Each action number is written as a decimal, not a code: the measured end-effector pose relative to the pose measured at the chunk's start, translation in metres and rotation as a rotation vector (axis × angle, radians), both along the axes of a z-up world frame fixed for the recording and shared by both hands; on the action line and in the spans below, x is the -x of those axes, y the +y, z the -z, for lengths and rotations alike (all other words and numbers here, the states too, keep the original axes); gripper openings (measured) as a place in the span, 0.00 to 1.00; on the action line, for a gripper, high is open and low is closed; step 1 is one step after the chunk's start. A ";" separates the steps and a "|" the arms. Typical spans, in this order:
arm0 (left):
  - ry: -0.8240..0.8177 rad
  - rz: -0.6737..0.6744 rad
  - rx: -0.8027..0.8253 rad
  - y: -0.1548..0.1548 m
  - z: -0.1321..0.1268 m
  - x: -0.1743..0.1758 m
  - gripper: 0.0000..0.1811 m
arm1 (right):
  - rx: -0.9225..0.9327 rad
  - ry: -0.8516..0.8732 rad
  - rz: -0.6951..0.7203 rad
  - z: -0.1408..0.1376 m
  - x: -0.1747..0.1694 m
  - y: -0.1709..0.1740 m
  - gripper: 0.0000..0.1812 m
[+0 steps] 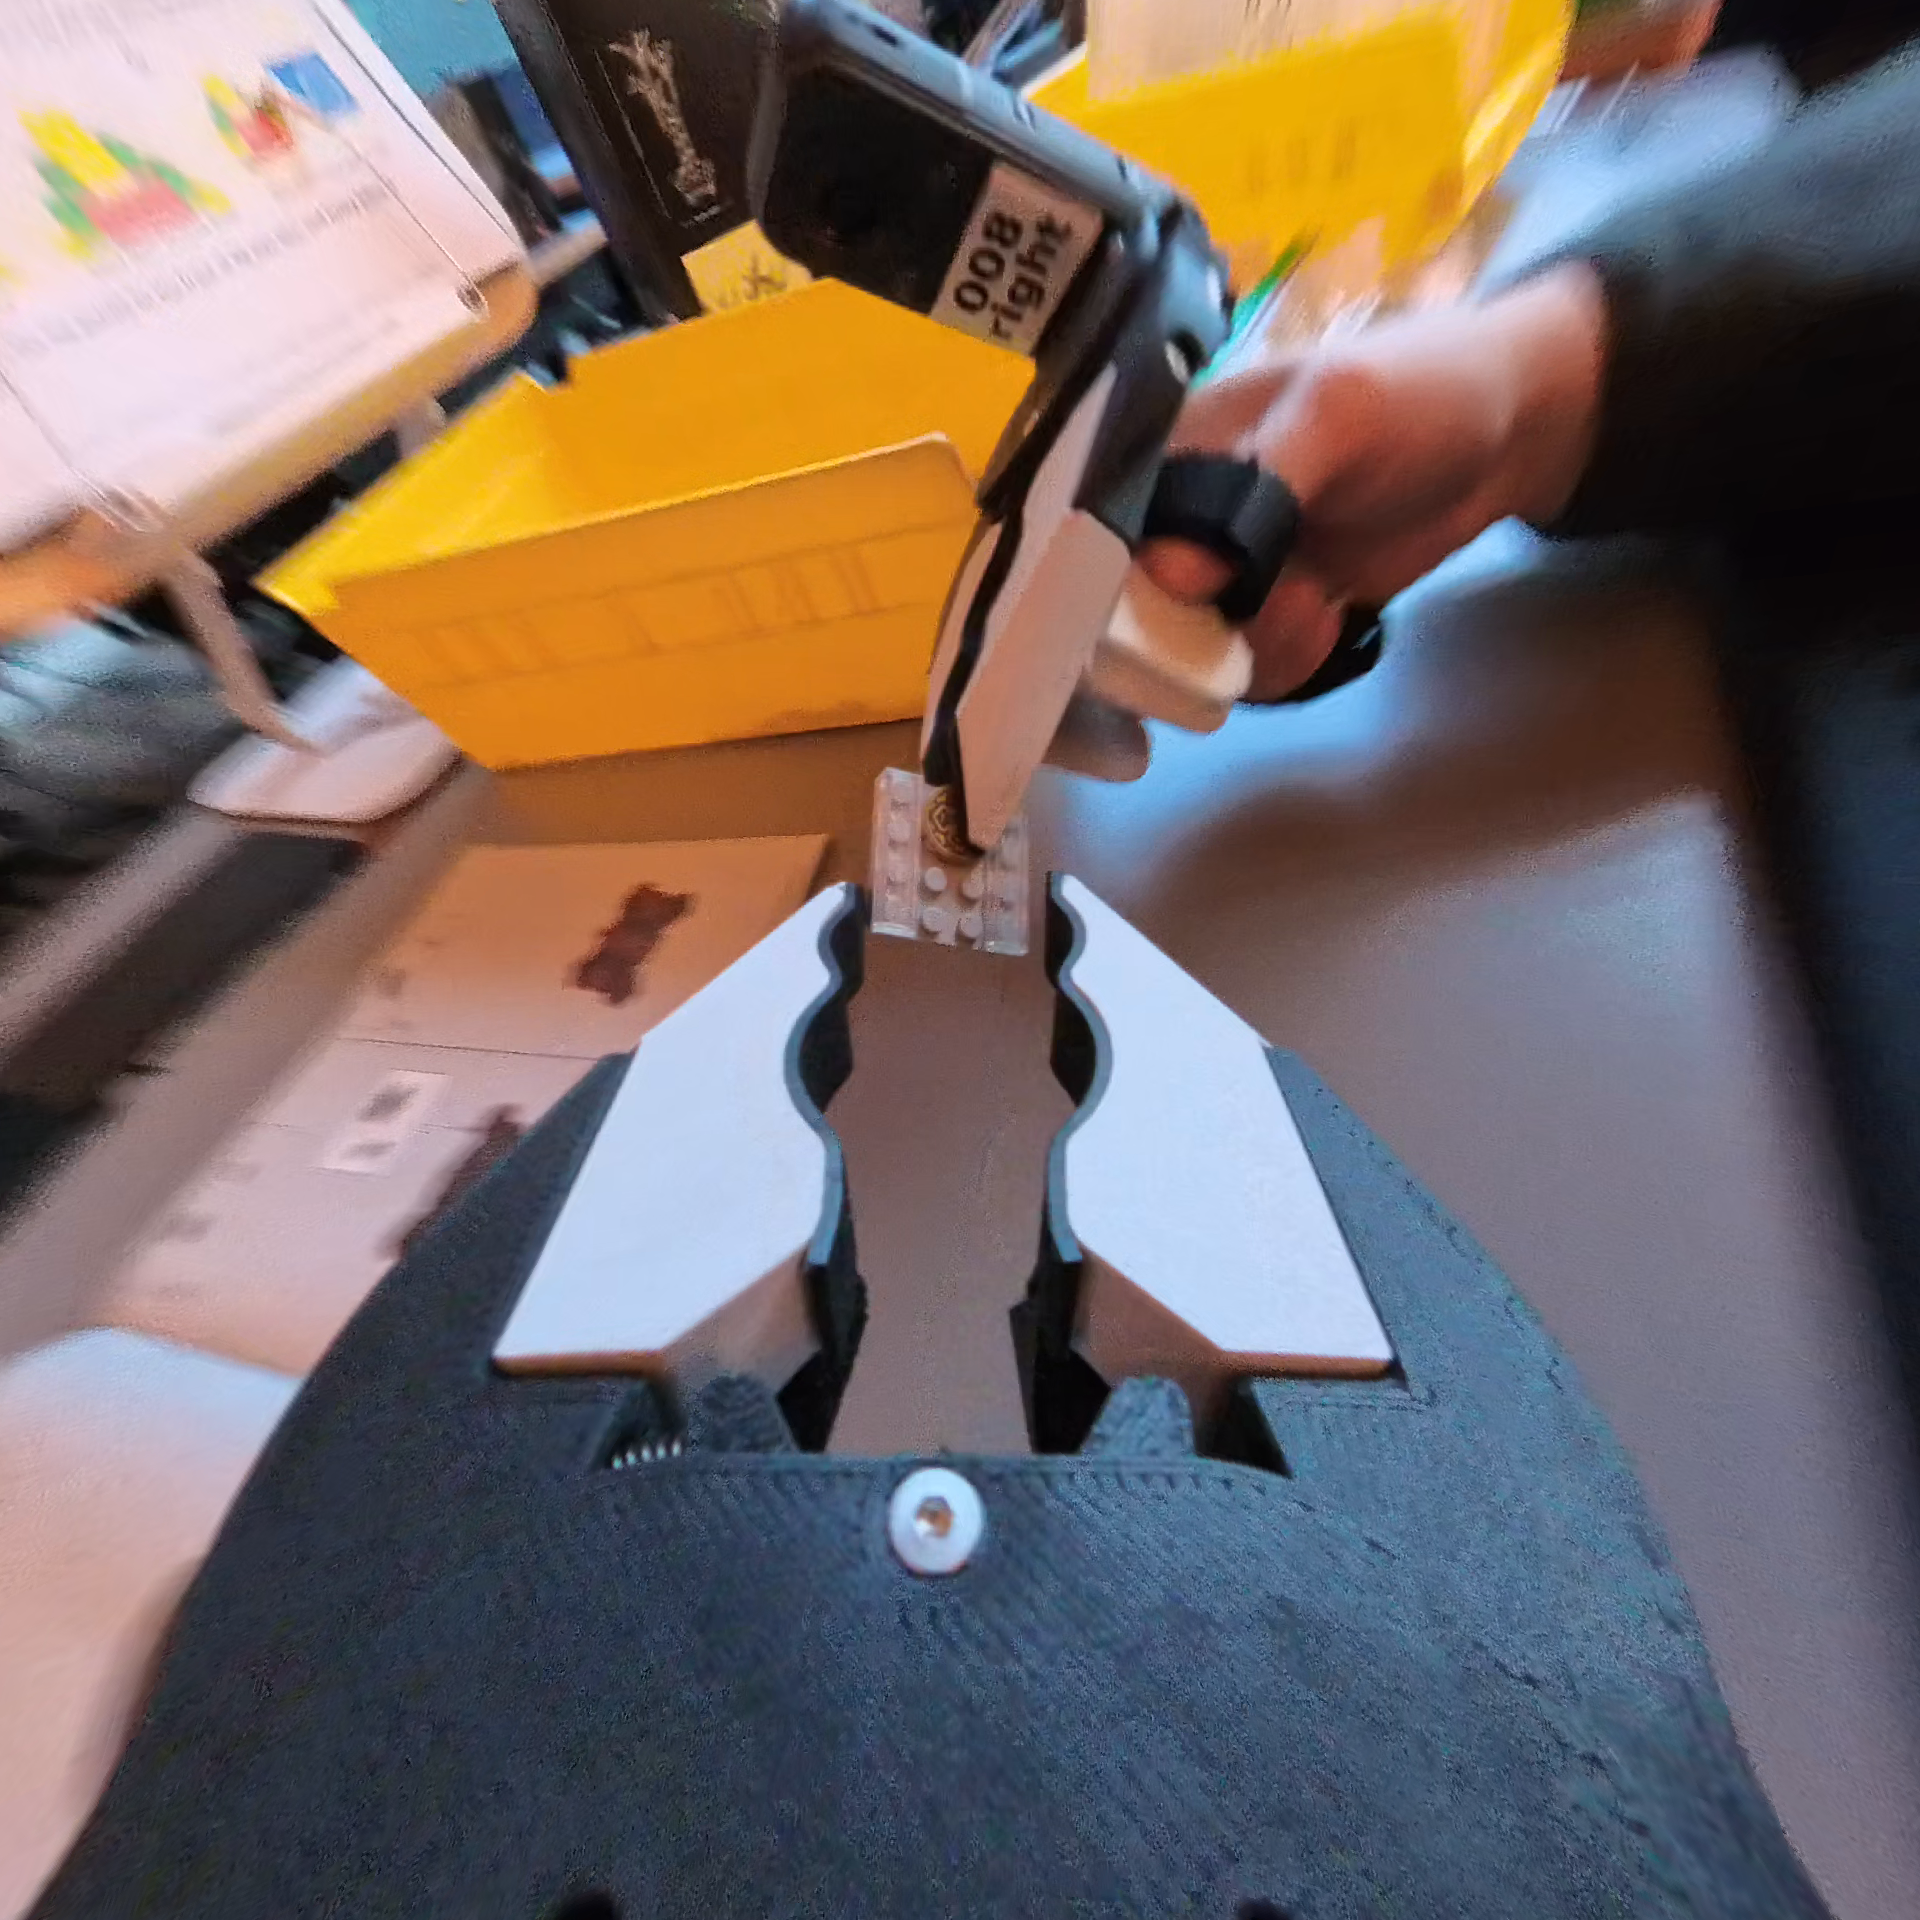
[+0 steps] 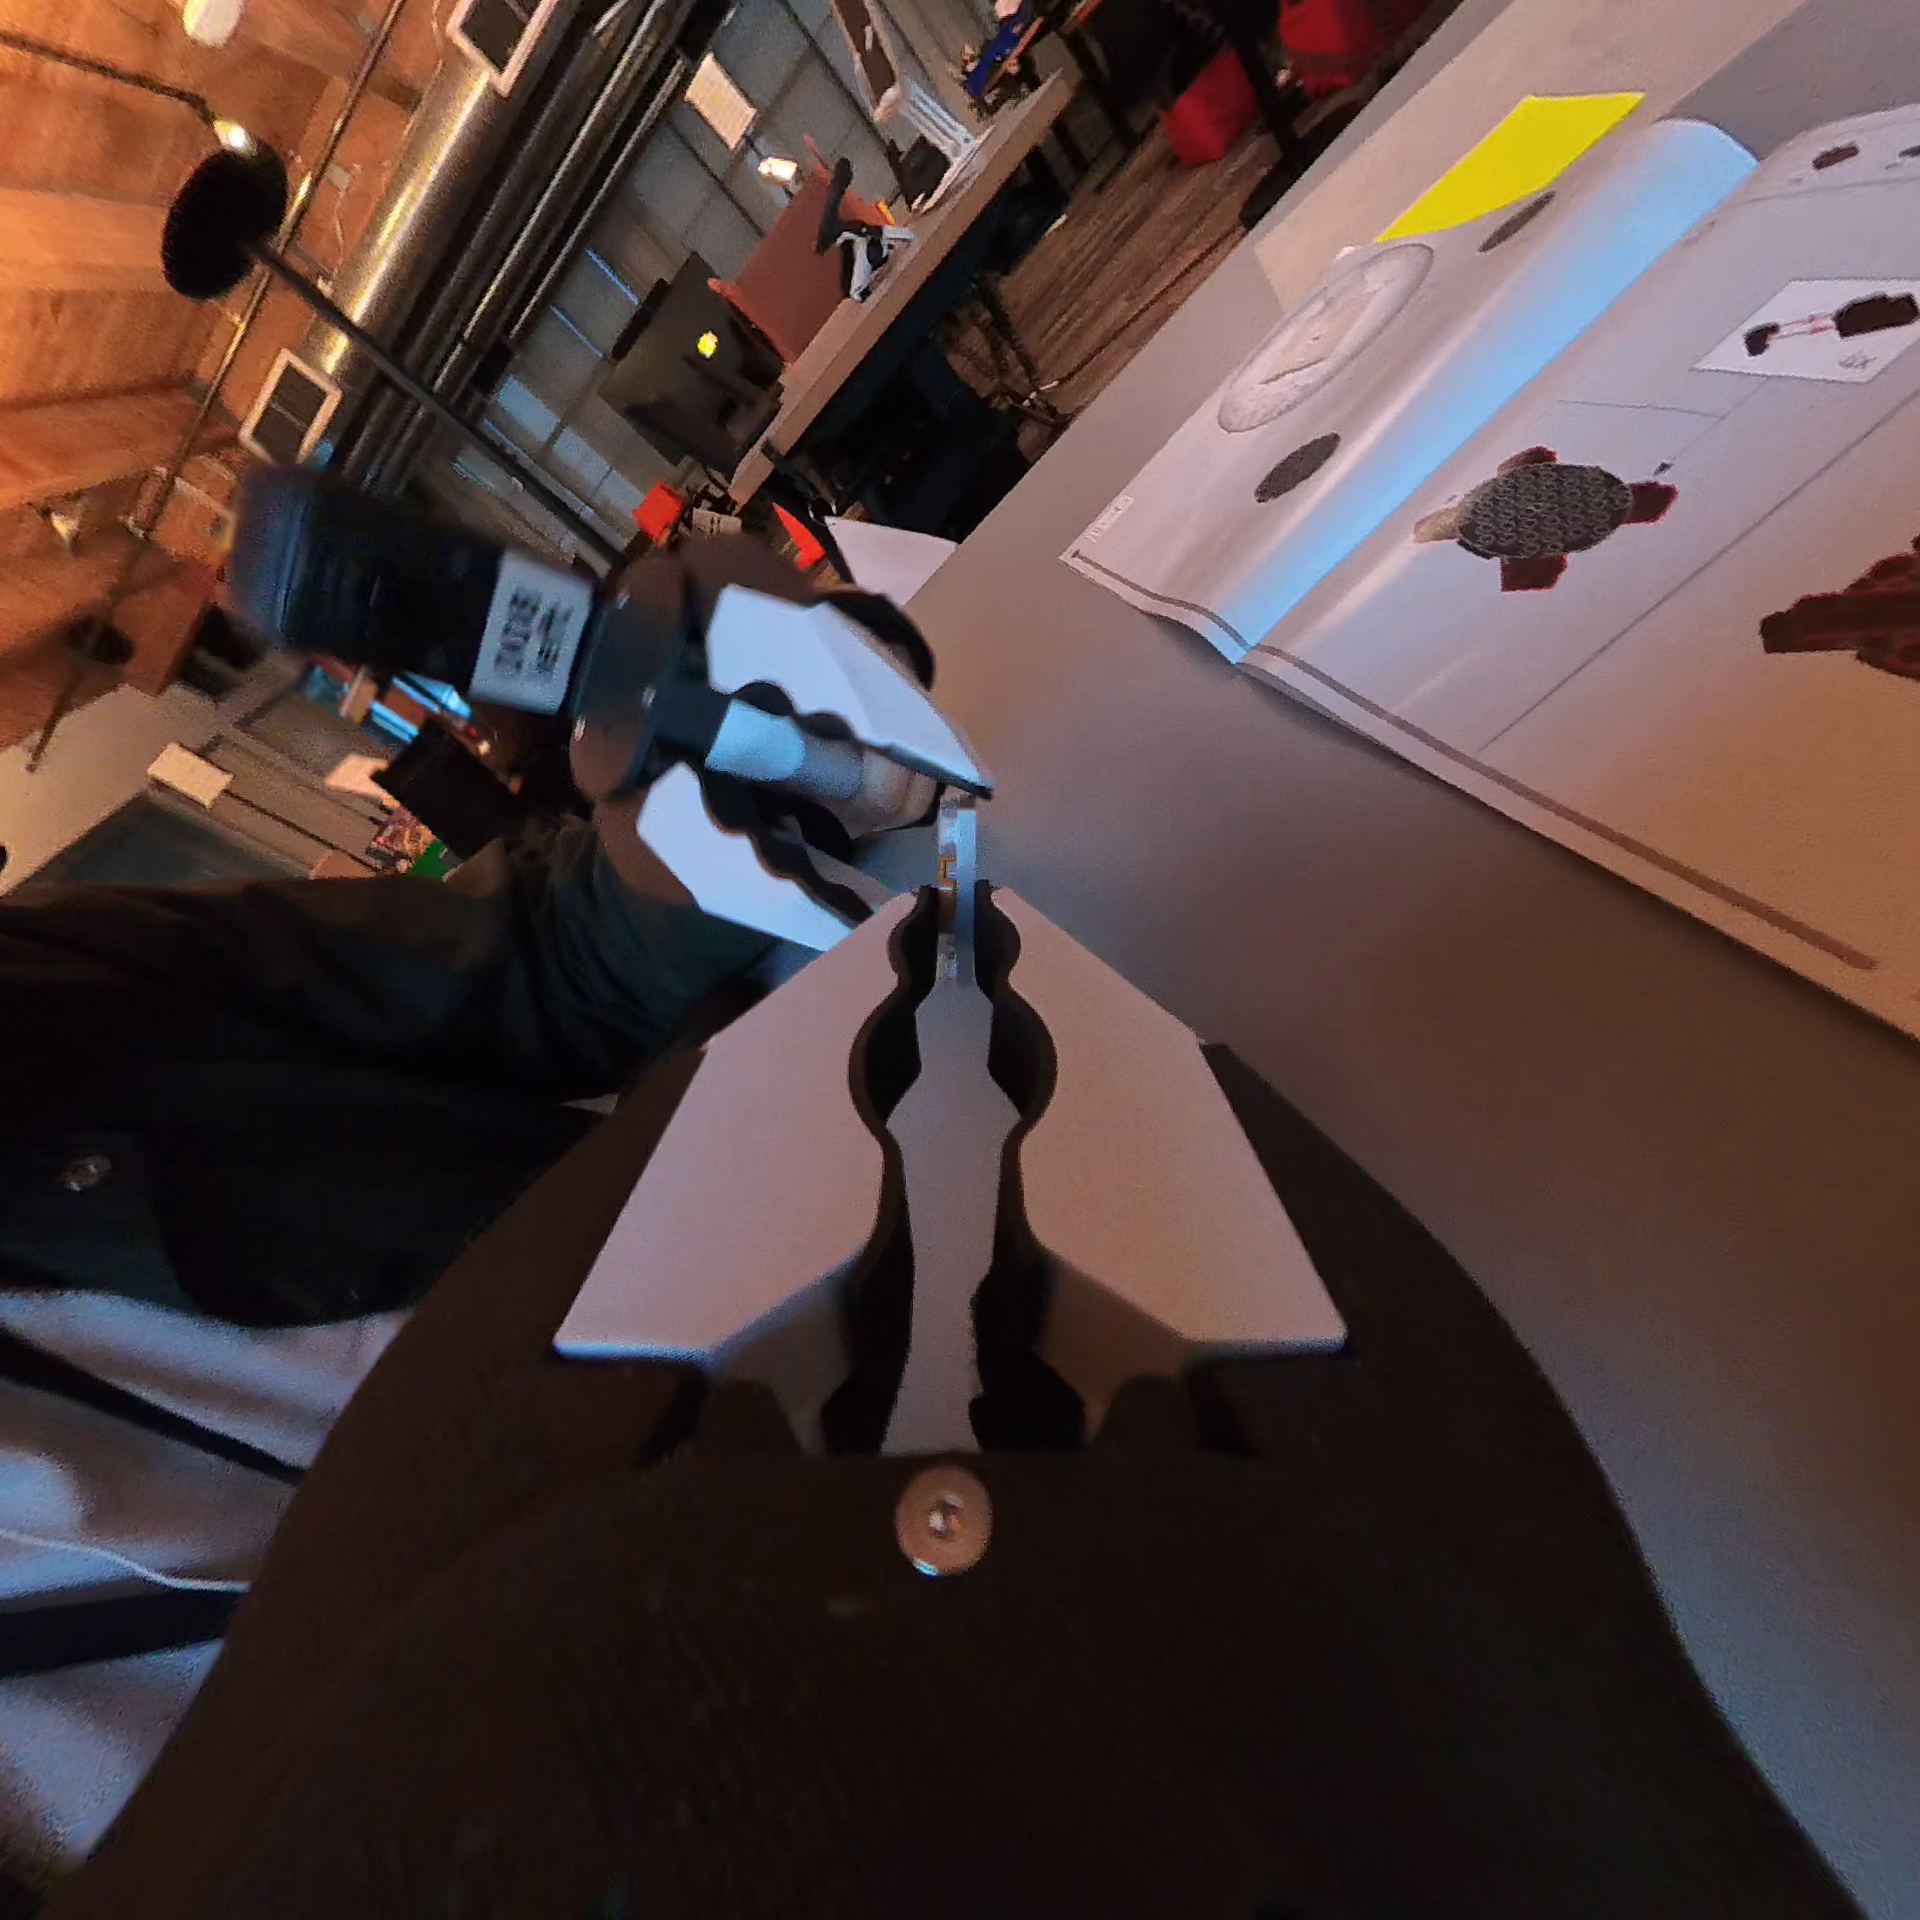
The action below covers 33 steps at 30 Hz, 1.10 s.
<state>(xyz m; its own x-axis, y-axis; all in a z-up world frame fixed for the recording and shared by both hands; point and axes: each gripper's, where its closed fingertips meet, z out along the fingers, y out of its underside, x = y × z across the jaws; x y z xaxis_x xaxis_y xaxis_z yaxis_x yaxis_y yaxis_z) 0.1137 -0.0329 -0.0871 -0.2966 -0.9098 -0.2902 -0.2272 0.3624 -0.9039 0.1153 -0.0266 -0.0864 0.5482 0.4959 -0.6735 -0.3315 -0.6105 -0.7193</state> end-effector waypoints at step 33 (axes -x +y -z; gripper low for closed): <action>0.172 0.260 0.995 -0.008 -0.017 0.002 0.13 | -0.136 -0.207 -0.125 -0.004 0.016 -0.016 0.03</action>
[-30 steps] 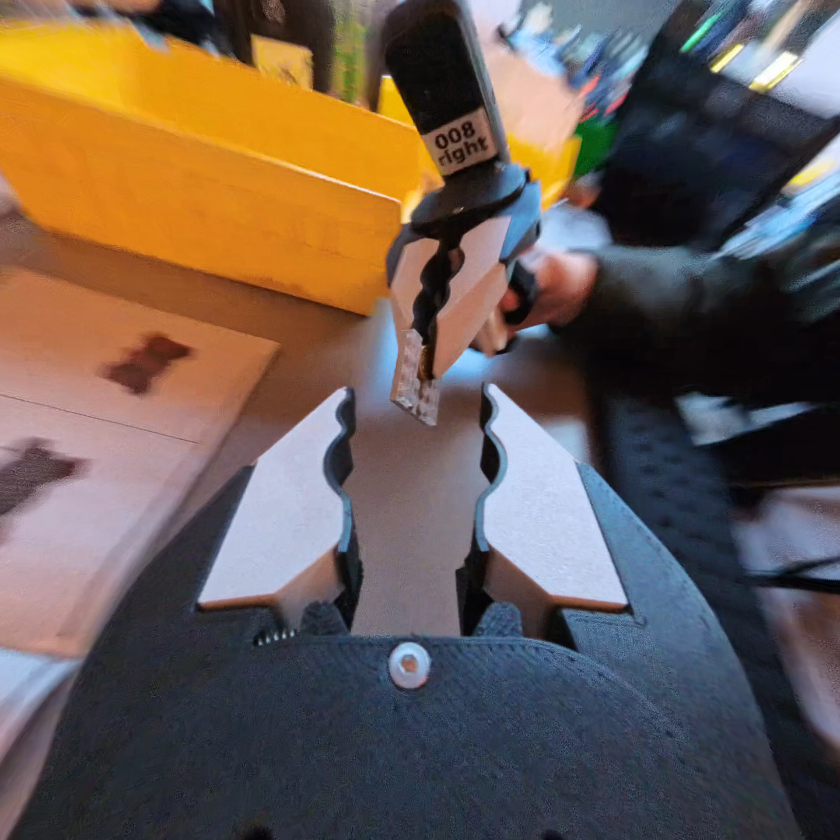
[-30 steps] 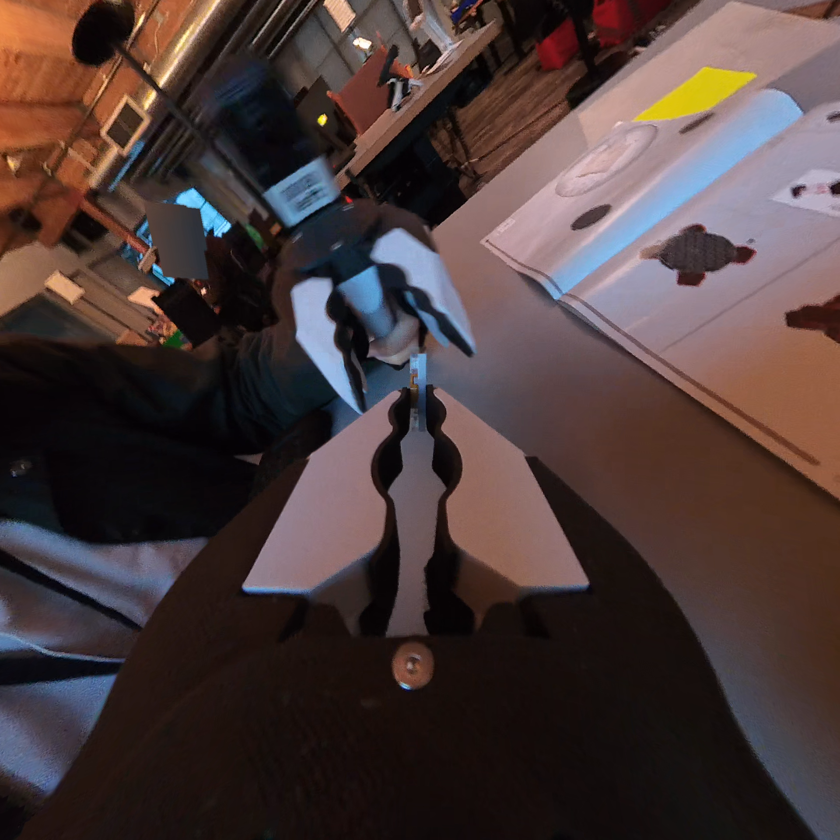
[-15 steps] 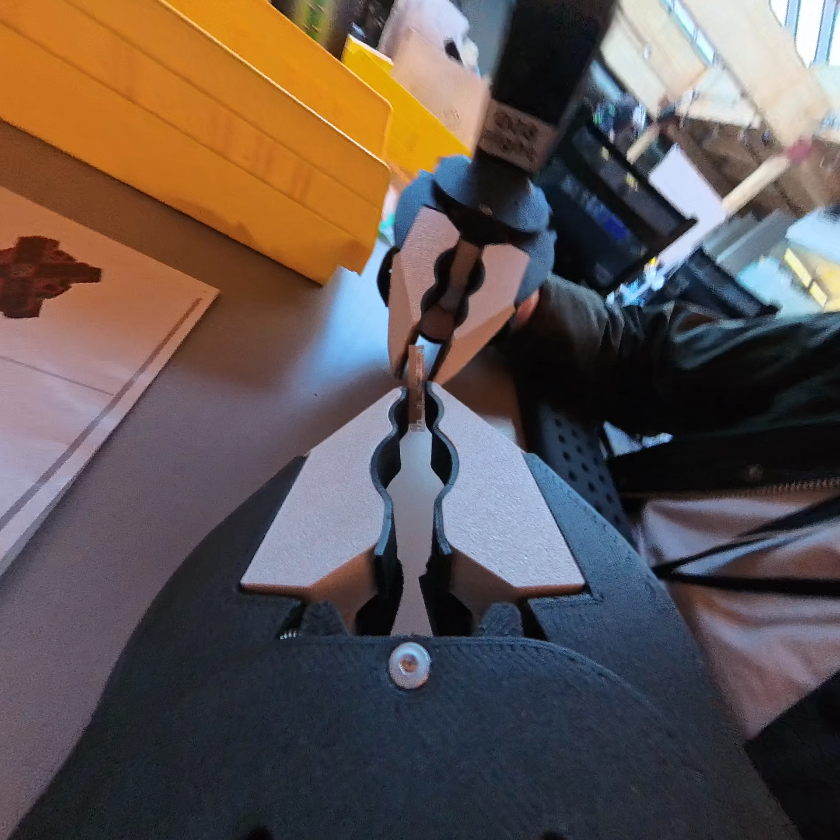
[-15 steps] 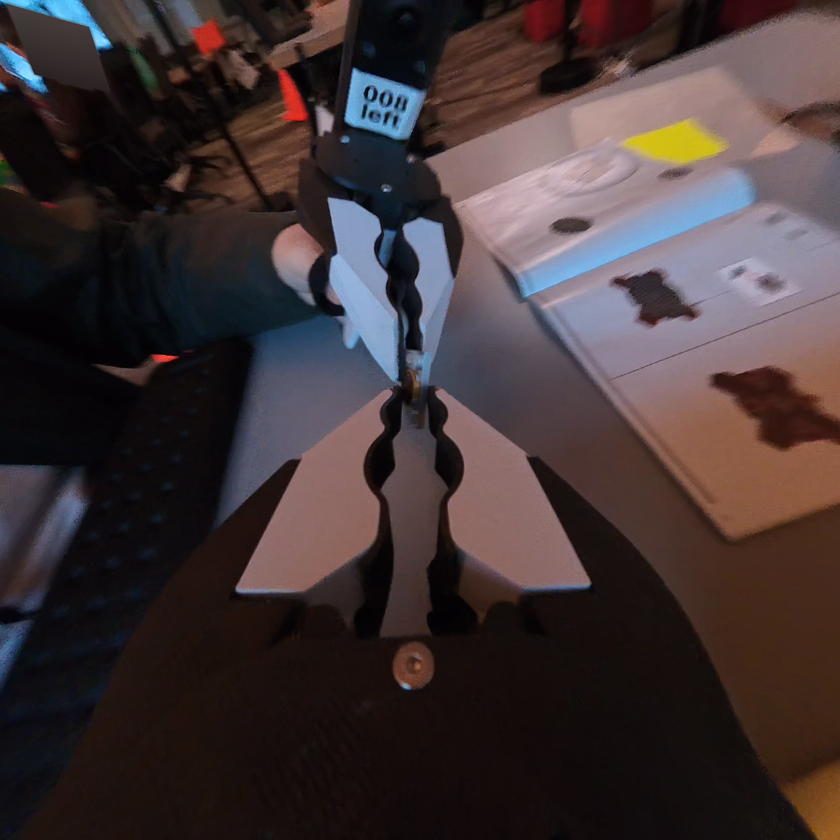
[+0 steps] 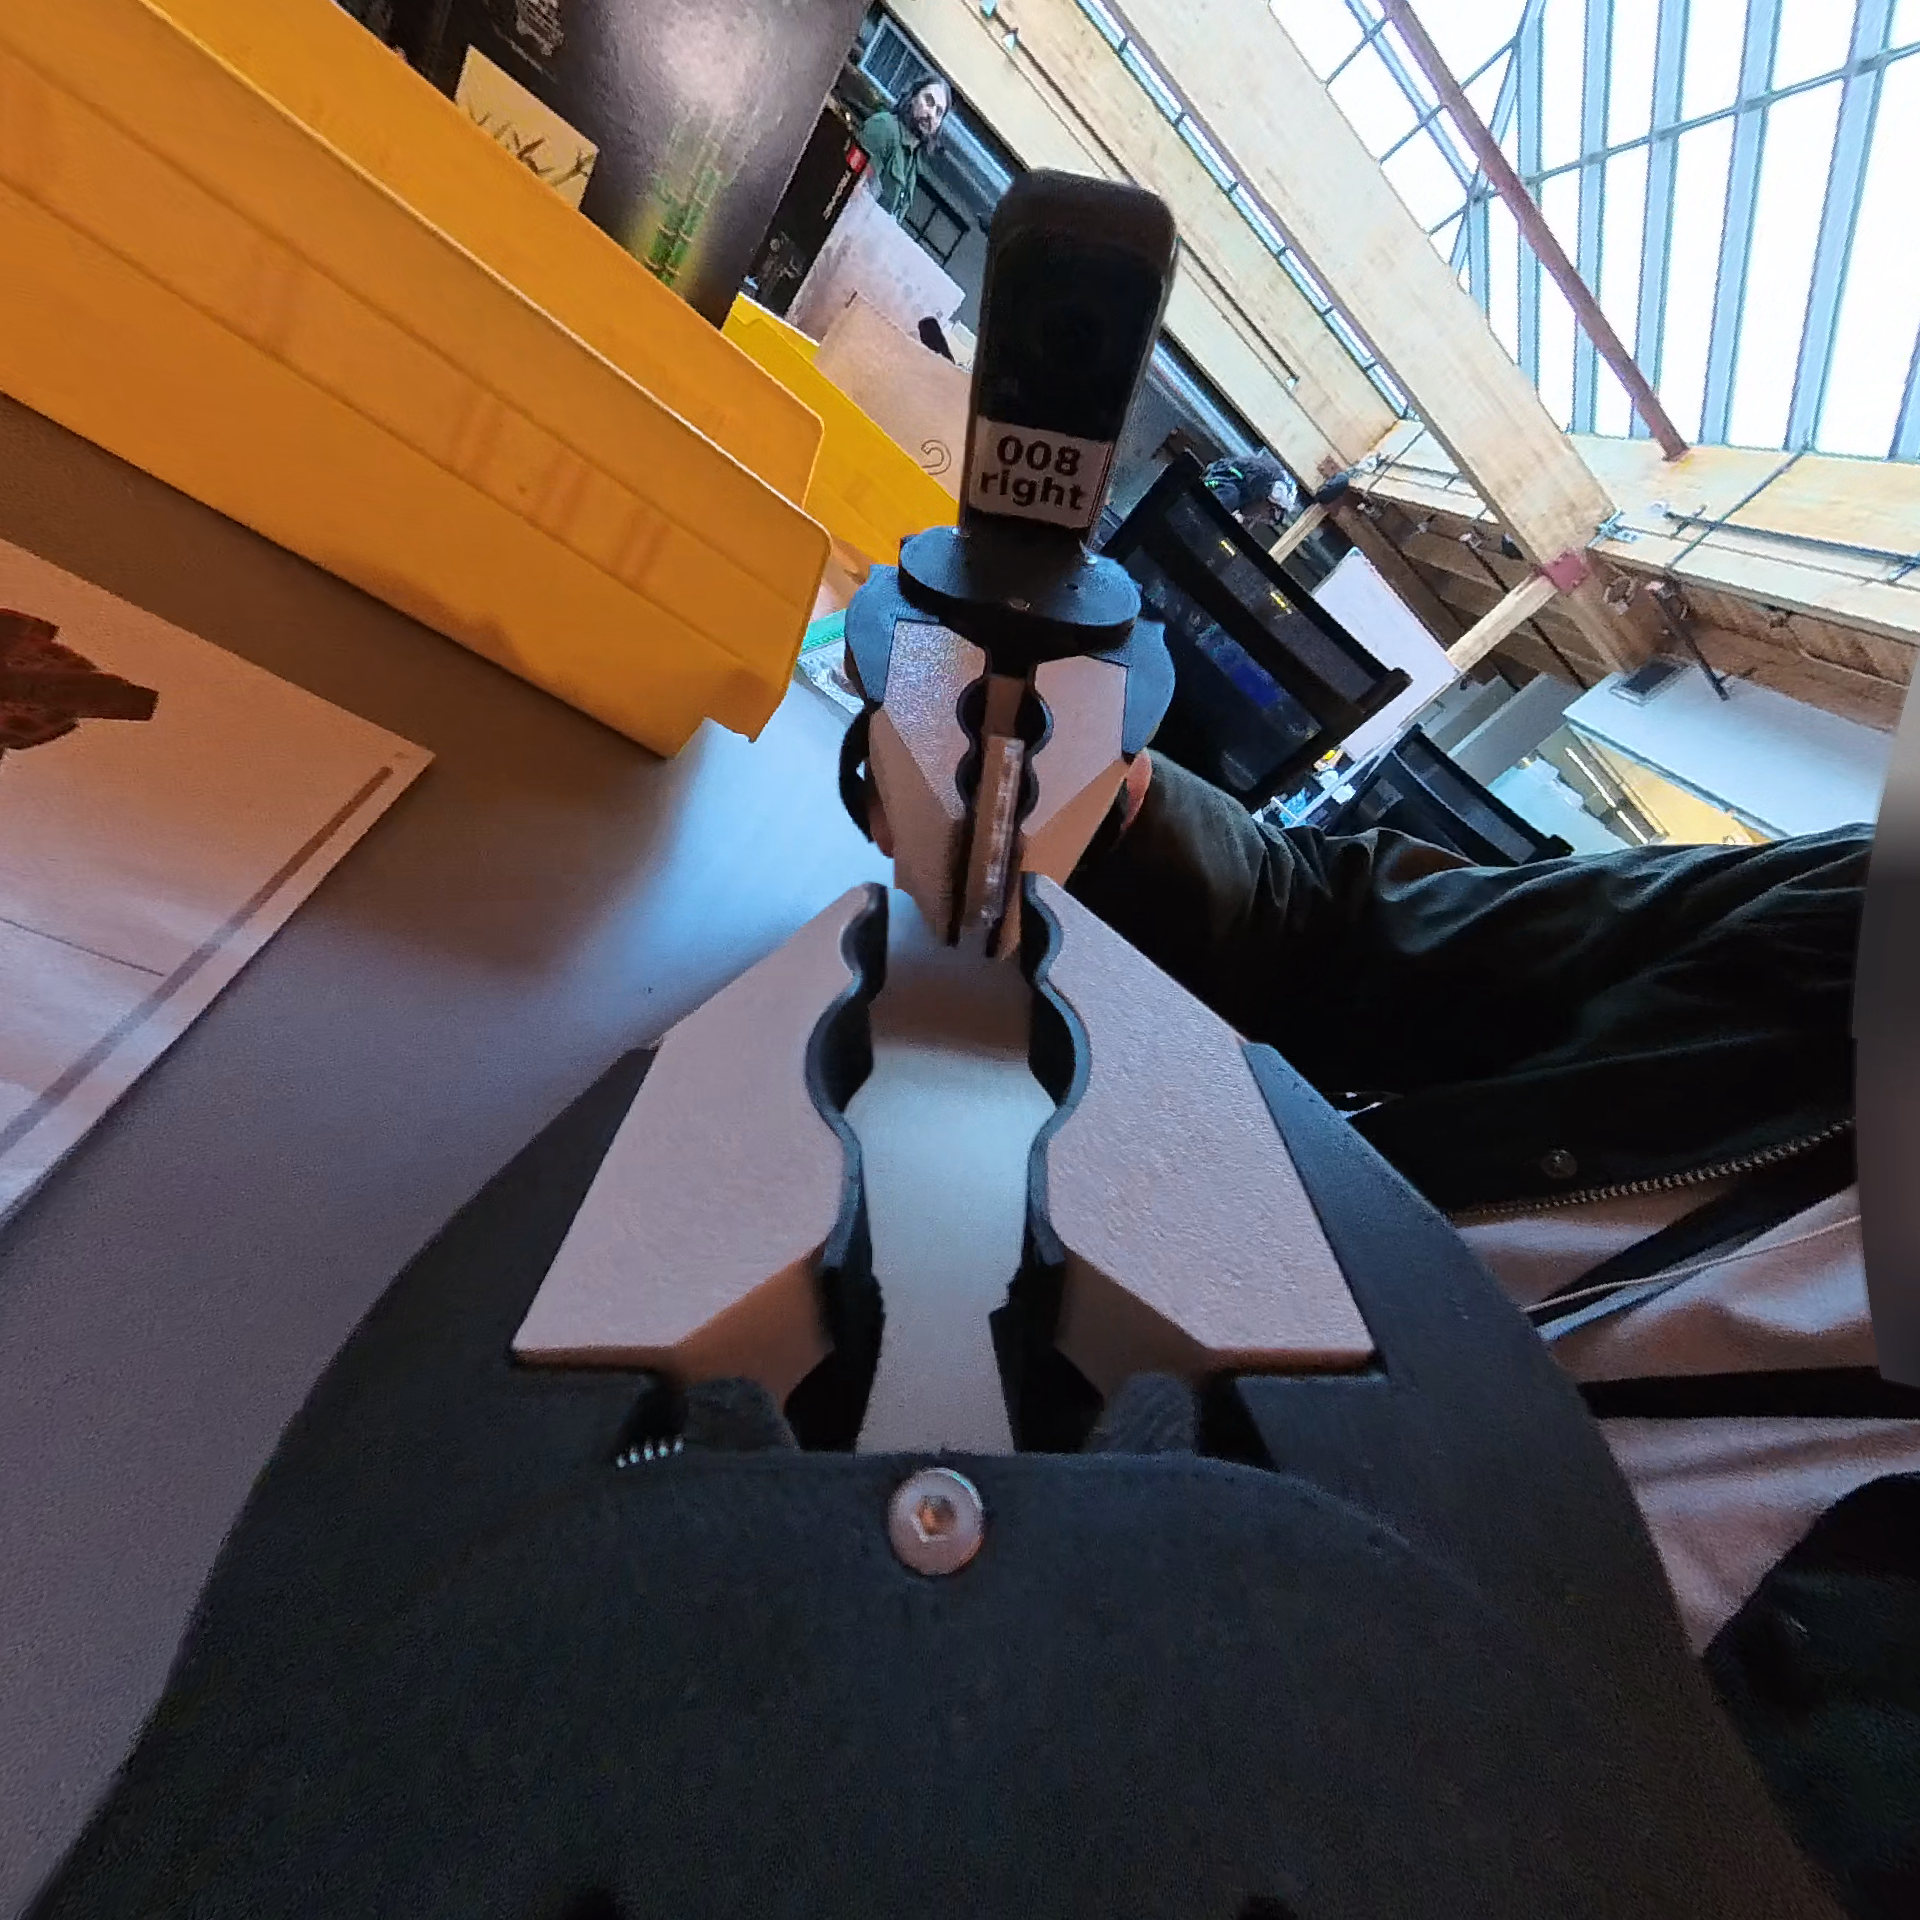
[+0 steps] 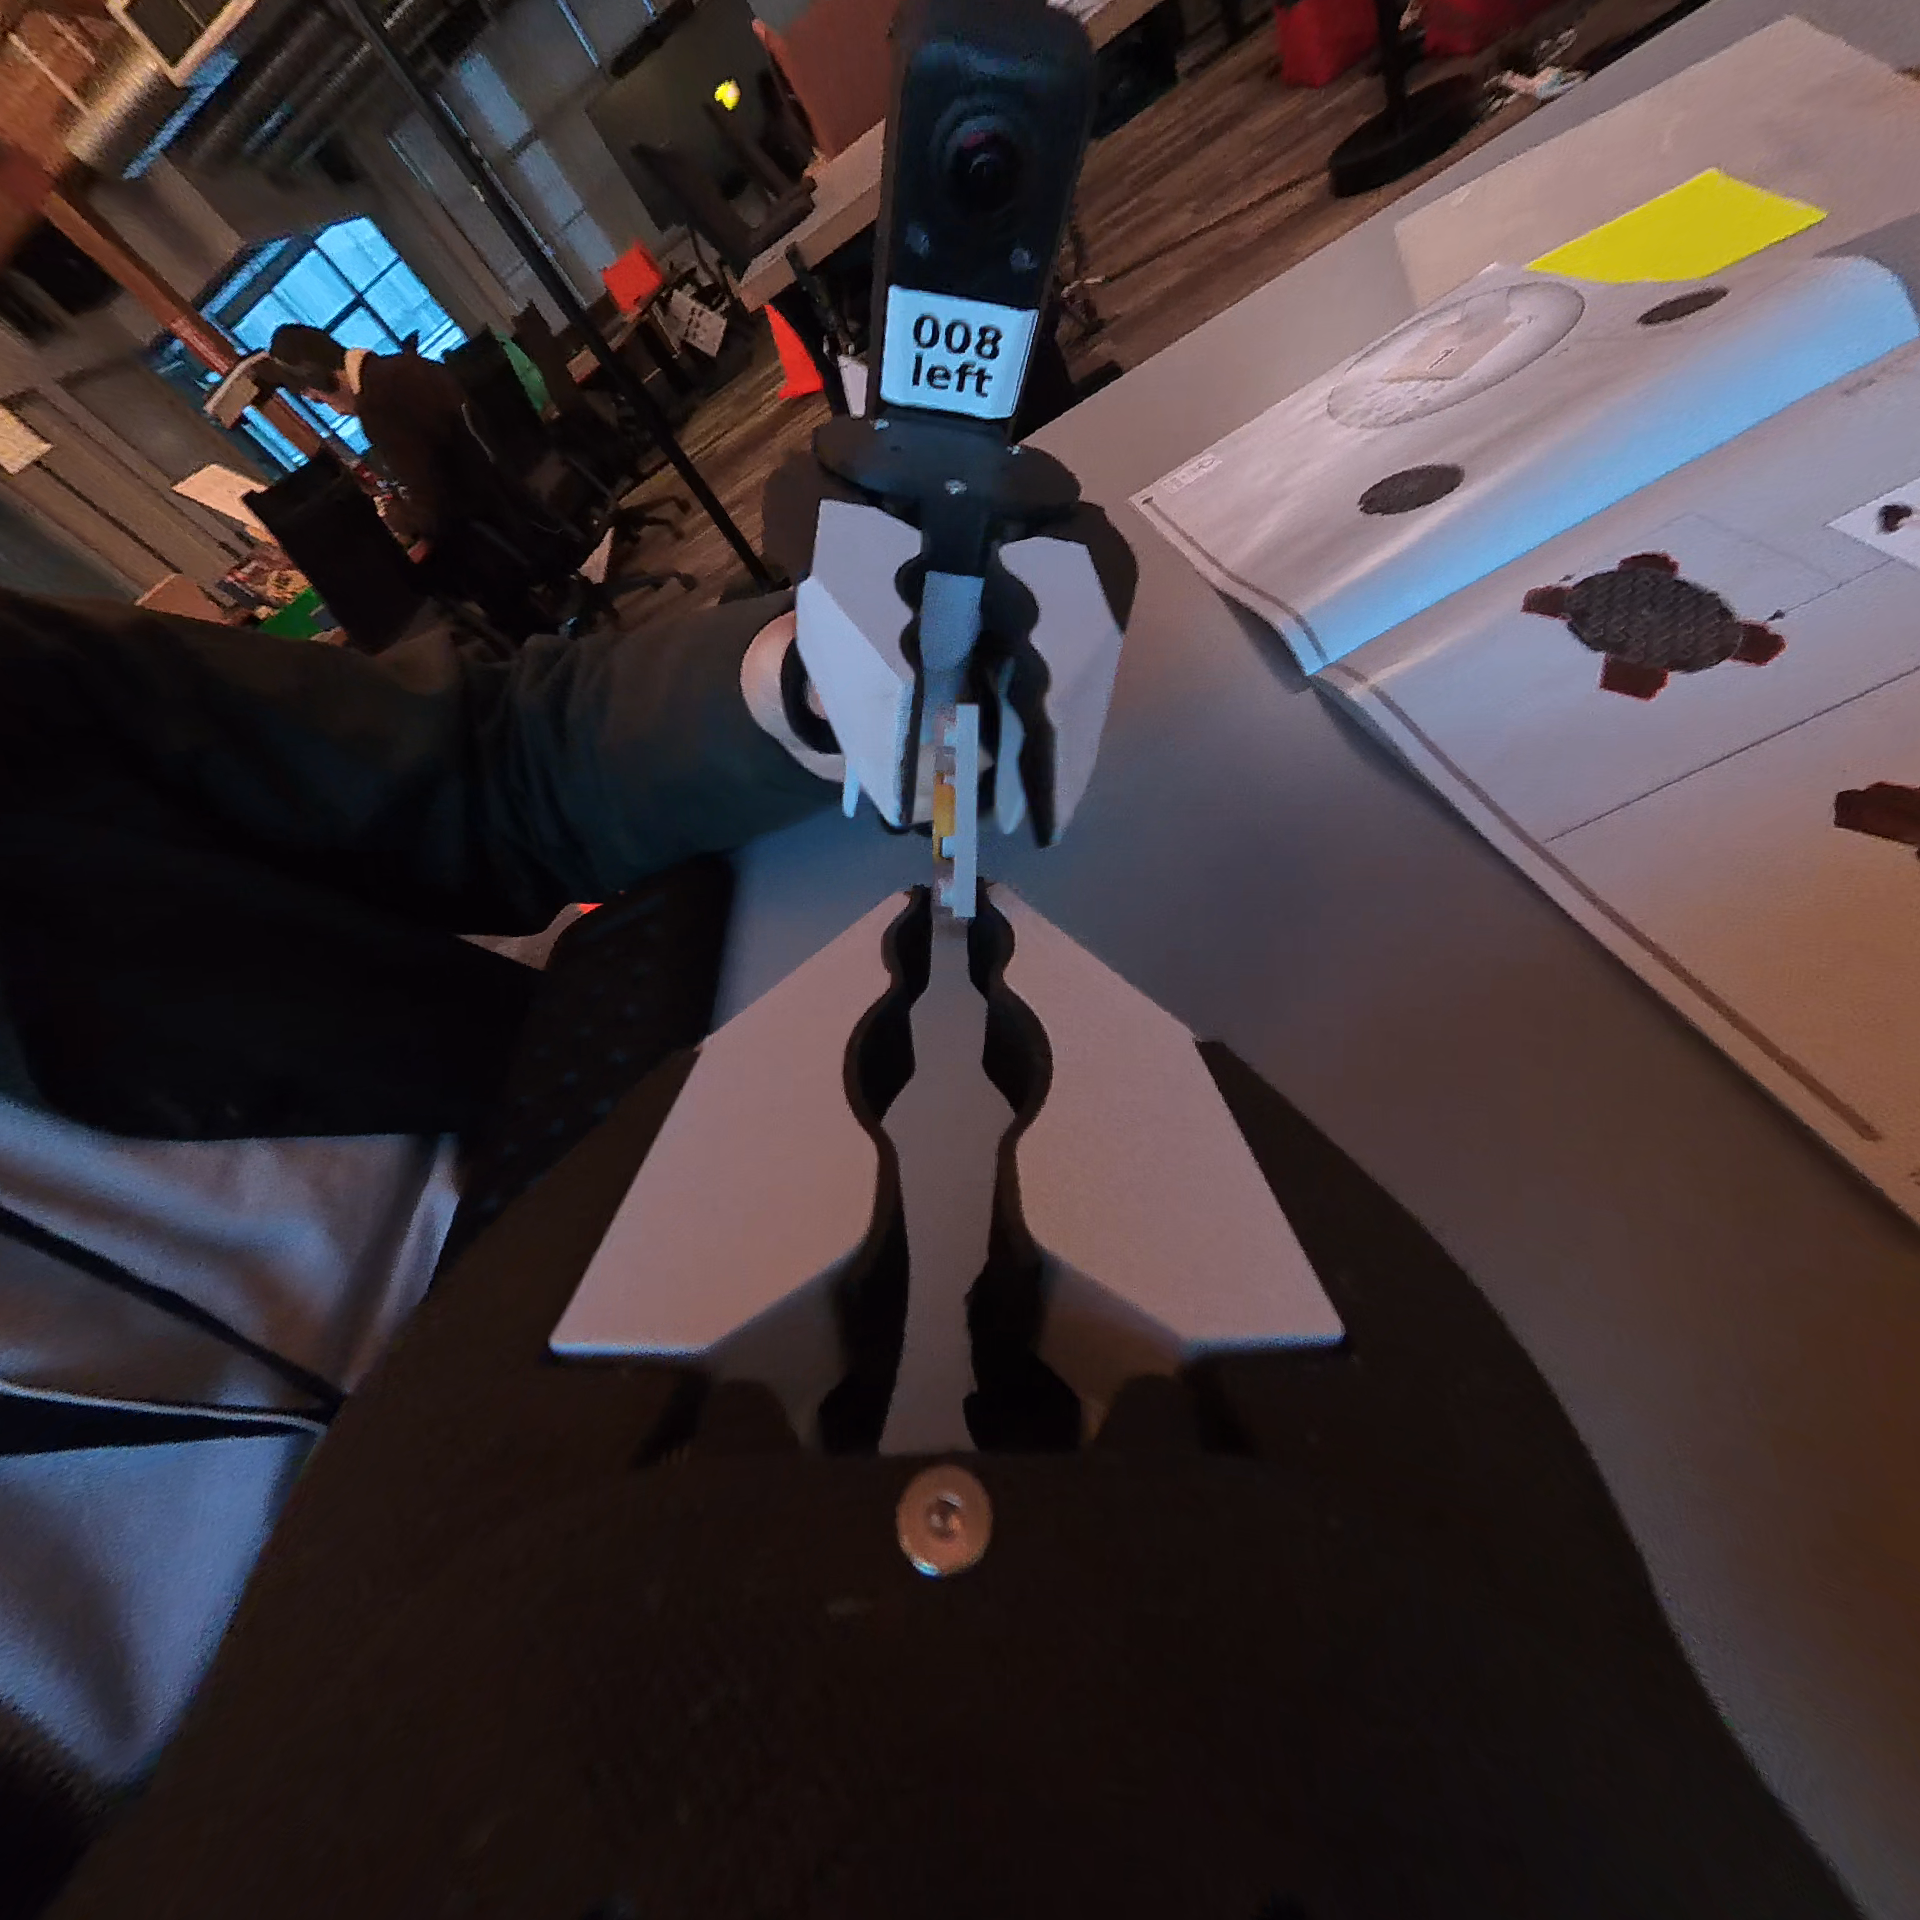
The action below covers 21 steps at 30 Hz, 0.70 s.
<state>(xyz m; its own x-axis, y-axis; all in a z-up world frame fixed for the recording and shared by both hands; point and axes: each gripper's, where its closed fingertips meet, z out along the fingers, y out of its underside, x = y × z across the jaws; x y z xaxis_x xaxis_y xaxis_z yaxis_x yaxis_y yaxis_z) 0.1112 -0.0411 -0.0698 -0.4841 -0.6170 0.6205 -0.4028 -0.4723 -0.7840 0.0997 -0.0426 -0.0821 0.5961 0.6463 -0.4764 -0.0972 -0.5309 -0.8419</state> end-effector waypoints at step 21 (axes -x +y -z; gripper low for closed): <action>0.181 -0.169 -0.011 0.021 0.025 -0.009 0.02 | -0.438 -0.841 0.221 0.008 -0.018 0.021 0.13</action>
